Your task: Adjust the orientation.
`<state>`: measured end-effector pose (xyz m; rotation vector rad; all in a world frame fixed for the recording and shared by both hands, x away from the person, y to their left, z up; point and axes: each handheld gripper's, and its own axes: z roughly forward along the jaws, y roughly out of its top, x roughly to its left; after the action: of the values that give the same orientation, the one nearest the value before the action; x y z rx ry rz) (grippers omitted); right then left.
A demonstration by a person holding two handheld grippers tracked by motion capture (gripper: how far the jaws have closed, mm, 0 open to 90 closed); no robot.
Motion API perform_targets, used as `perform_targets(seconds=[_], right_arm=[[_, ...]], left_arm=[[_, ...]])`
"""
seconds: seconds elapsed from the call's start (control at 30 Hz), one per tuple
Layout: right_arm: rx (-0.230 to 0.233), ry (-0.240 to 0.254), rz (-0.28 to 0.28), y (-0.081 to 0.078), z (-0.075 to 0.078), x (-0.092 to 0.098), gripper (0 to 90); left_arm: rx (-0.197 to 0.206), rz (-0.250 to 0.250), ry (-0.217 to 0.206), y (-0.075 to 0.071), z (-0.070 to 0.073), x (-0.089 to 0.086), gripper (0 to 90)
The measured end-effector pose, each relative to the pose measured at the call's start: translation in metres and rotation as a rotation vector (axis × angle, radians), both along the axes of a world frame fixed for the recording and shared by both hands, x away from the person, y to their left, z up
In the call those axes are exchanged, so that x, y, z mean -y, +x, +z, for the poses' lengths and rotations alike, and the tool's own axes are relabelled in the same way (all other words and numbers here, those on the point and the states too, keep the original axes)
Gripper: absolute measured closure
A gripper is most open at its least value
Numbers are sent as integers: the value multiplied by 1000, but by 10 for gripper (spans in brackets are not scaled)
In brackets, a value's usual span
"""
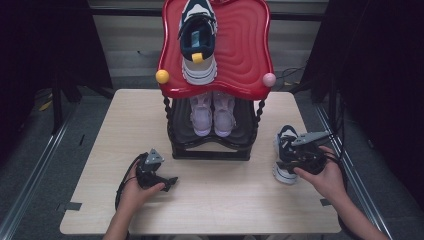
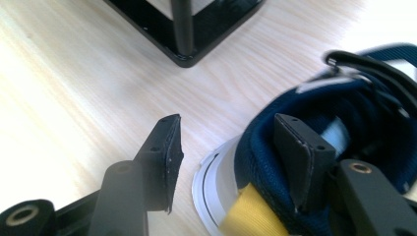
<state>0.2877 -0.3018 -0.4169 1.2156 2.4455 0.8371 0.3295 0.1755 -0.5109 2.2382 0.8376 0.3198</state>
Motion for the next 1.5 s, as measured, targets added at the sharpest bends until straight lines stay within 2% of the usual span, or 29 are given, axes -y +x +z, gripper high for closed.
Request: perform_targets(seconds=[0.27, 0.37, 0.57, 0.67, 0.77, 1.0, 1.23, 1.3, 1.4, 1.5], right_arm=[[-14, 14, 31, 0, 0, -10, 440], [-16, -4, 38, 1, 1, -11, 432], [-59, -51, 86, 10, 5, -11, 438], [-100, -80, 121, 14, 6, -11, 432], [-133, -79, 119, 18, 7, -11, 438], [-173, -124, 124, 25, 8, -13, 449], [-177, -140, 117, 26, 9, -12, 548], [-164, -150, 128, 26, 10, -11, 585], [-145, -148, 134, 24, 13, -11, 688], [-152, -158, 156, 20, 16, -12, 718]], left_arm=[[0, 1, 2, 0, 0, 0, 0], [0, 2, 4, 0, 0, 0, 0], [0, 1, 2, 0, 0, 0, 0], [0, 0, -1, 0, 0, 0, 0], [0, 0, -1, 0, 0, 0, 0], [-1, 1, 2, 0, 0, 0, 0], [-1, 1, 2, 0, 0, 0, 0], [-1, 0, 2, 0, 0, 0, 0], [-1, 0, 2, 0, 0, 0, 0], [-1, 0, 2, 0, 0, 0, 0]])
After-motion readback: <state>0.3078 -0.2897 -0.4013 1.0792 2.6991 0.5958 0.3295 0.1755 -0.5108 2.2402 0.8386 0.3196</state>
